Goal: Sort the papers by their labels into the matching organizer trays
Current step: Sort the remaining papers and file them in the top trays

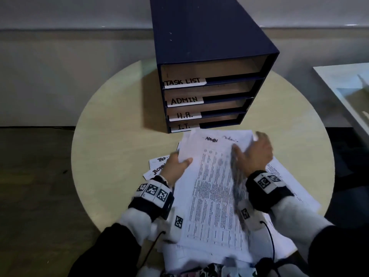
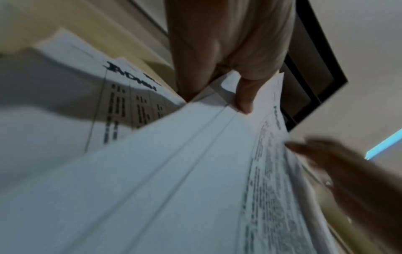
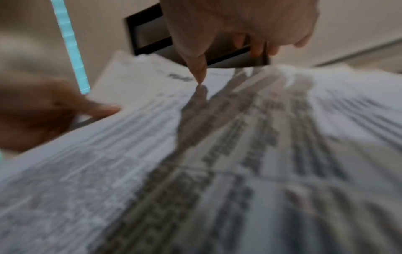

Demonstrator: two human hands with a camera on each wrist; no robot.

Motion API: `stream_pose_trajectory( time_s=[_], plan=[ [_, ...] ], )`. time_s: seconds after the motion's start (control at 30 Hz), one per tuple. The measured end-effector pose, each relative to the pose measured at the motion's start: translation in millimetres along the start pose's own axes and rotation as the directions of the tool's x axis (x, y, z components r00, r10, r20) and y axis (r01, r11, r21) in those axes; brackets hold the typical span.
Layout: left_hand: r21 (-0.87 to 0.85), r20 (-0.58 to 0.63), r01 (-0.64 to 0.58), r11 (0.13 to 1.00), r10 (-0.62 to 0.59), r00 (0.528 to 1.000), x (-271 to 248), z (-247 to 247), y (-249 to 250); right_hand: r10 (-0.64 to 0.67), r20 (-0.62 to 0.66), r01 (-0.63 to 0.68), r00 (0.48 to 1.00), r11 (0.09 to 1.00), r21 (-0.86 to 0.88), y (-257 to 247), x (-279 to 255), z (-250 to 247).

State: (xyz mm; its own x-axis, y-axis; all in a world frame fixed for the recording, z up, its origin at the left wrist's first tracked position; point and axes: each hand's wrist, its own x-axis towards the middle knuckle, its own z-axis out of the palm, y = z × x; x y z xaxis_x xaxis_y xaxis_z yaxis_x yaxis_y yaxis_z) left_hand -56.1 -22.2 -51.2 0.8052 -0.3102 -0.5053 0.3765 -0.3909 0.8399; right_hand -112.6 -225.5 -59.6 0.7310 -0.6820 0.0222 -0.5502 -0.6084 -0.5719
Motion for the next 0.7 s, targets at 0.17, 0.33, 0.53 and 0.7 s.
stream_pose_trajectory(
  time_s=[0.17, 0.33, 0.53, 0.7],
  plan=[
    [-0.347, -0.005, 0.014, 0.938, -0.016, 1.0, -1.7, -14.8, 1.5, 0.284, 0.33, -0.431, 0.901, 0.682, 0.591, 16.6, 6.5, -22.7],
    [-0.159, 0.043, -0.125, 0.979, 0.133, 0.99, -10.7, -11.6, 29.3, -0.062, 0.225, -0.095, 0.972, 0.774, 0.626, -5.9, 4.2, -29.7],
    [-0.164, -0.298, -0.517, 0.84, 0.457, 0.838, -41.6, -27.8, 120.2, -0.248, -0.399, 0.467, 0.883, 0.551, 0.691, -66.5, 16.6, -100.9],
    [-0.175, -0.389, -0.715, 0.678, 0.619, 0.682, -52.8, -28.1, 136.4, -0.239, -0.446, 0.506, 0.862, 0.415, 0.756, -84.2, 3.7, -106.7]
  ],
)
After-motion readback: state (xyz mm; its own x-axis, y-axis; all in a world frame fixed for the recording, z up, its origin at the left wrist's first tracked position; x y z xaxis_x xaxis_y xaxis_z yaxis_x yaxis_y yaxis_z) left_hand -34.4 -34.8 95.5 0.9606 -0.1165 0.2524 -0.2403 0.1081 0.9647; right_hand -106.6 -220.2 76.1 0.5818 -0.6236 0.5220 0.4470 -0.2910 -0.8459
